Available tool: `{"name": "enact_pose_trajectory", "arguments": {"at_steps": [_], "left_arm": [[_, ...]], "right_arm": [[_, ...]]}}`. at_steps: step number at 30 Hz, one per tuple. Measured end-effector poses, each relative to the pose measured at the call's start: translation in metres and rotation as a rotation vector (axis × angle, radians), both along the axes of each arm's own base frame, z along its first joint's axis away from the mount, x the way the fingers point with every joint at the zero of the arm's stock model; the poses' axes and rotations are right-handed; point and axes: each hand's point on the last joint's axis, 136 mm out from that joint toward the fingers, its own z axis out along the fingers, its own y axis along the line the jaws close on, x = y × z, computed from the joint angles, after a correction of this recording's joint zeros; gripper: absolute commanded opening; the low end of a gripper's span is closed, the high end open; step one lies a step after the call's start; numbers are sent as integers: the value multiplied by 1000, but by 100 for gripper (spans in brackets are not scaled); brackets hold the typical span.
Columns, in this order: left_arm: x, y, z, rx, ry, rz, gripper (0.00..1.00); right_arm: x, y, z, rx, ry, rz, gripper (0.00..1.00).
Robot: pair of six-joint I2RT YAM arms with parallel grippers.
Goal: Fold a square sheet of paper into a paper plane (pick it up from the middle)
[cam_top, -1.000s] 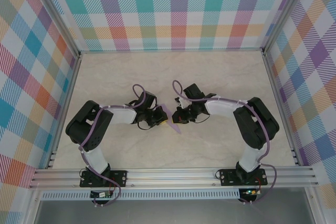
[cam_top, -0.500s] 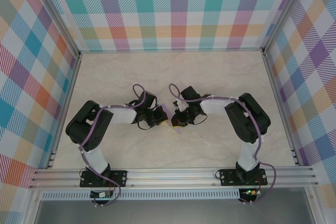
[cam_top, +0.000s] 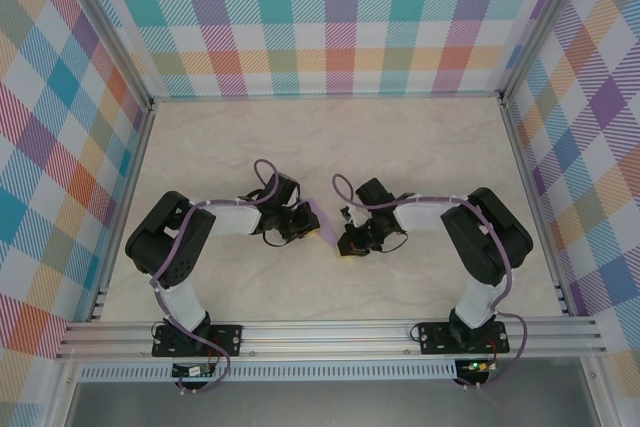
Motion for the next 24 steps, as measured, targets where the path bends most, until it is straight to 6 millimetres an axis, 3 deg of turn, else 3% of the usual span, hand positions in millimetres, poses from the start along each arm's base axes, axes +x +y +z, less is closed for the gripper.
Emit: {"name": "enact_pose_trajectory", "arguments": {"at_steps": [4, 8, 14, 16, 20, 24], "left_arm": [[0, 0, 0, 0, -2, -2, 6], [0, 0, 0, 0, -4, -6, 6], [0, 0, 0, 1, -8, -10, 6], [0, 0, 0, 2, -10, -12, 6], [0, 0, 0, 3, -14, -18, 6], [0, -1, 1, 4, -16, -21, 6]], "right_arm": [[-14, -13, 0, -36, 19, -5, 0], [-12, -15, 11, -50, 10, -15, 0], [37, 22, 51, 50, -122, -26, 0], [52, 33, 55, 70, -149, -35, 0], [67, 43, 38, 57, -139, -46, 0], [64, 41, 17, 22, -94, -51, 0]]}}
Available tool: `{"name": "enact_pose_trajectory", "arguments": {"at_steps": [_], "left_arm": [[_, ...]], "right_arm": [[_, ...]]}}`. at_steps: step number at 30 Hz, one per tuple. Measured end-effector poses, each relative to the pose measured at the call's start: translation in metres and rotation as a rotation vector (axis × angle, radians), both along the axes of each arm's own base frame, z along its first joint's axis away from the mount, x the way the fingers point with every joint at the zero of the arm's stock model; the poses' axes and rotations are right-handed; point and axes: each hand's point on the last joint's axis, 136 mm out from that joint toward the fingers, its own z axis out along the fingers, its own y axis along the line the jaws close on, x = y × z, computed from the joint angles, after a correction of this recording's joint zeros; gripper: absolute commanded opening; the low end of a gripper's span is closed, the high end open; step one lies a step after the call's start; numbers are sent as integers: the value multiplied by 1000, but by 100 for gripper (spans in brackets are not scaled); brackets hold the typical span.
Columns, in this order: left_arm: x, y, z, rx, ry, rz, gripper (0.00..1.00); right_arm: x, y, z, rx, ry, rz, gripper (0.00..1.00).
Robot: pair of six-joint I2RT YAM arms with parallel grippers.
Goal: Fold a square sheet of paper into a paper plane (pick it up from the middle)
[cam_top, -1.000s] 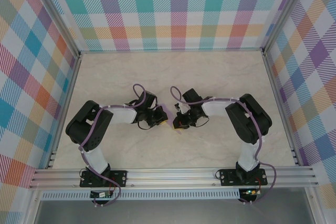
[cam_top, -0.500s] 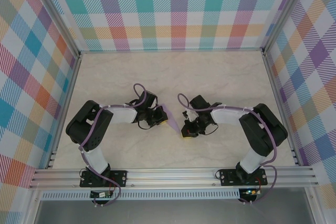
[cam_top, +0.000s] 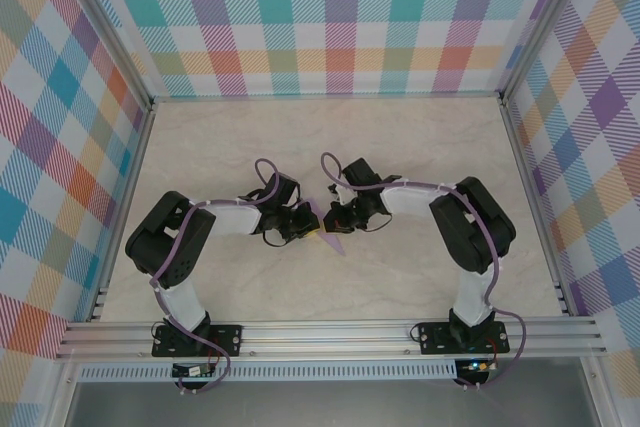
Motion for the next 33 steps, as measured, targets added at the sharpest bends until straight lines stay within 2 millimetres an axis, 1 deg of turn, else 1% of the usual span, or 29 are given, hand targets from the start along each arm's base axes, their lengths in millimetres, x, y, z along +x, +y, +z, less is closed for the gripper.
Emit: {"name": "enact_pose_trajectory", "arguments": {"at_steps": [3, 9, 15, 19, 22, 28, 33], "left_arm": [[0, 0, 0, 4, 2, -3, 6], [0, 0, 3, 5, -13, -22, 9], [2, -5, 19, -29, -53, -38, 11], [3, -7, 21, -39, -60, -43, 10], [3, -6, 18, -33, -57, -46, 10], [1, 3, 3, 32, -34, -32, 10], [4, 7, 0, 62, -35, -15, 9]], "right_arm": [[-3, -3, -7, -14, 13, -1, 0], [-4, -6, -14, -37, 20, -6, 0], [-3, -6, -15, -37, 20, -4, 0], [-3, -6, -15, -37, 20, -4, 0], [-3, -6, -15, -39, 20, -1, 0], [-3, -6, -15, -42, 22, 7, 0], [-3, -6, -16, -44, 21, 7, 0]]}}
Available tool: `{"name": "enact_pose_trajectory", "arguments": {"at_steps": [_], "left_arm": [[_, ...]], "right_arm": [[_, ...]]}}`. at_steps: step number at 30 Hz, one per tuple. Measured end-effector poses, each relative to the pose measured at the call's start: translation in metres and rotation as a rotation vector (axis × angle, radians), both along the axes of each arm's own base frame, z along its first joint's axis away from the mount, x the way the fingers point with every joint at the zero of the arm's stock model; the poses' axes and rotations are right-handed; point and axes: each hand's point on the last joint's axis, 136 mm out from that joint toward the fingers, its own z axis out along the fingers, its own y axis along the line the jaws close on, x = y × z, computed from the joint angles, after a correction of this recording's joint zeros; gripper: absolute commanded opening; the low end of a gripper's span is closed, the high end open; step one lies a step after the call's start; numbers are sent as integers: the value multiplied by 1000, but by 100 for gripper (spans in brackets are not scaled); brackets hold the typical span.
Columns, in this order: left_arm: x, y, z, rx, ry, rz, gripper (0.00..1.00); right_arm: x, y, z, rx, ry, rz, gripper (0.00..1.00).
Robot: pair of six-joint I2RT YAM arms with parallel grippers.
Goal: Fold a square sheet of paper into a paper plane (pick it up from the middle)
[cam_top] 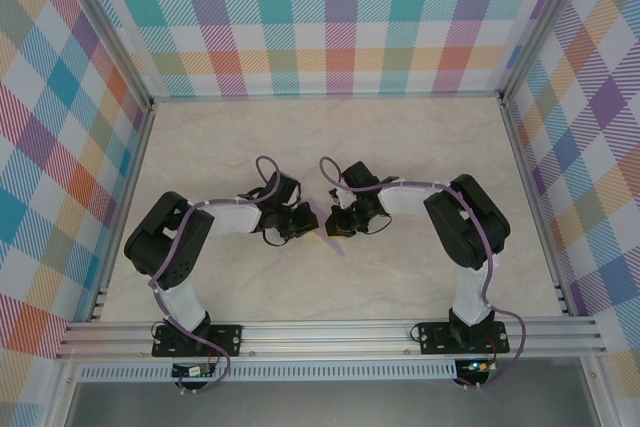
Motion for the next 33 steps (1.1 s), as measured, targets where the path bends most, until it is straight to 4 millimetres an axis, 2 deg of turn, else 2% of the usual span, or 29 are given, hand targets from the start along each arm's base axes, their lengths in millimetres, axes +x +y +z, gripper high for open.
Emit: {"name": "enact_pose_trajectory", "arguments": {"at_steps": [7, 14, 17, 19, 23, 25, 28, 33], "left_arm": [[3, 7, 0, 69, -25, 30, 8], [15, 38, 5, 162, -61, 104, 9], [20, 44, 14, 160, -89, 101, 9], [23, 41, 25, 132, -120, 87, 9], [27, 22, 55, 35, -207, 39, 9], [26, 12, 62, 3, -233, 15, 9], [22, -1, 60, -23, -234, -21, 9], [13, -11, 36, -12, -187, -73, 9]], "right_arm": [[0, -1, -1, -6, -7, 5, 0], [0, -1, -1, -6, -16, 15, 0], [0, -1, -1, -8, -18, 16, 0], [0, -1, -1, -8, -18, 17, 0], [0, -1, -1, -10, -21, 17, 0], [0, -1, -1, -10, -21, 17, 0], [0, 0, -1, -10, -21, 18, 0], [0, 0, -1, -10, -21, 18, 0]]}}
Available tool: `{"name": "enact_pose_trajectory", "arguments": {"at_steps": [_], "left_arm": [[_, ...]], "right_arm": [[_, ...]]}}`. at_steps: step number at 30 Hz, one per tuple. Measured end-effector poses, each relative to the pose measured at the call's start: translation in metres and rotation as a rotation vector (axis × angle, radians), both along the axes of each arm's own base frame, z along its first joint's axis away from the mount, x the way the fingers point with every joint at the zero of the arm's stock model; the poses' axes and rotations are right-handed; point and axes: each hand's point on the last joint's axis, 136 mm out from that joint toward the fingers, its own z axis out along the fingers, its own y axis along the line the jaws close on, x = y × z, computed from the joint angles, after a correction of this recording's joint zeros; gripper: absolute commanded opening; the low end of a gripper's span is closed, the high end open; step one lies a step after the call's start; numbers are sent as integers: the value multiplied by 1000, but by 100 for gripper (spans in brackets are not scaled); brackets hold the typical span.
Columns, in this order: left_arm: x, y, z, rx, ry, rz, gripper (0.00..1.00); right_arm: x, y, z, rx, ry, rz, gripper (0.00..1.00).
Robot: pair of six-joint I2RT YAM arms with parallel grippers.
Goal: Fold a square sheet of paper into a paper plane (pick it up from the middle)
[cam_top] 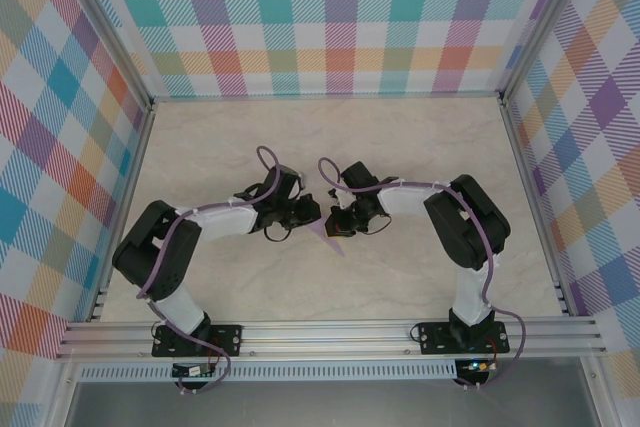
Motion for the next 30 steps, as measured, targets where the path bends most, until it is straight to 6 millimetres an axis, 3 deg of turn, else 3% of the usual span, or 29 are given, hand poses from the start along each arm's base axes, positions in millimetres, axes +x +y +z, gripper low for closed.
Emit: {"name": "enact_pose_trajectory", "arguments": {"at_steps": [5, 15, 30], "left_arm": [[-3, 4, -20, 44, 34, -1, 8], [5, 18, -34, 135, 12, 39, 8], [17, 31, -34, 142, 8, 88, 8]], "right_arm": [[0, 0, 0, 0, 0, 0, 0], [0, 0, 0, 0, -2, 3, 0], [-1, -3, -3, -49, 9, 5, 0]]}}
